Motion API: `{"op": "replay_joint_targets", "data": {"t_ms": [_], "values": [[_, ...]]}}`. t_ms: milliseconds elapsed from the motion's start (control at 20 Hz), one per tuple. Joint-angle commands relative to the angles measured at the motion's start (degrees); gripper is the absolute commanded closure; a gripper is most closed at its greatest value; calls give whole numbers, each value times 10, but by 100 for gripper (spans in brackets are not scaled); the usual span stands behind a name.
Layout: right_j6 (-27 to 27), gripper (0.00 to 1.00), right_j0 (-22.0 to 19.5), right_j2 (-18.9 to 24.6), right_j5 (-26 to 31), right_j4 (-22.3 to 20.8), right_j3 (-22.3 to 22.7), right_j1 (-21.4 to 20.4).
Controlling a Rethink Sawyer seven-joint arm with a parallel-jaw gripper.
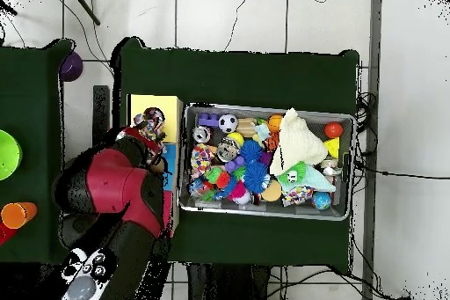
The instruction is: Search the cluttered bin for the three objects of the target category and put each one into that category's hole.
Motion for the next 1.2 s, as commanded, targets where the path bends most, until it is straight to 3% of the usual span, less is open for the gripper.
{"op": "replay_joint_targets", "data": {"t_ms": [50, 500, 1200], "values": [[96, 0, -36, 88, 51, 25, 34, 20], [75, 0, -77, 152, 16, 14, 36, 44], [88, 0, -66, 148, 29, 14, 42, 36]]}}
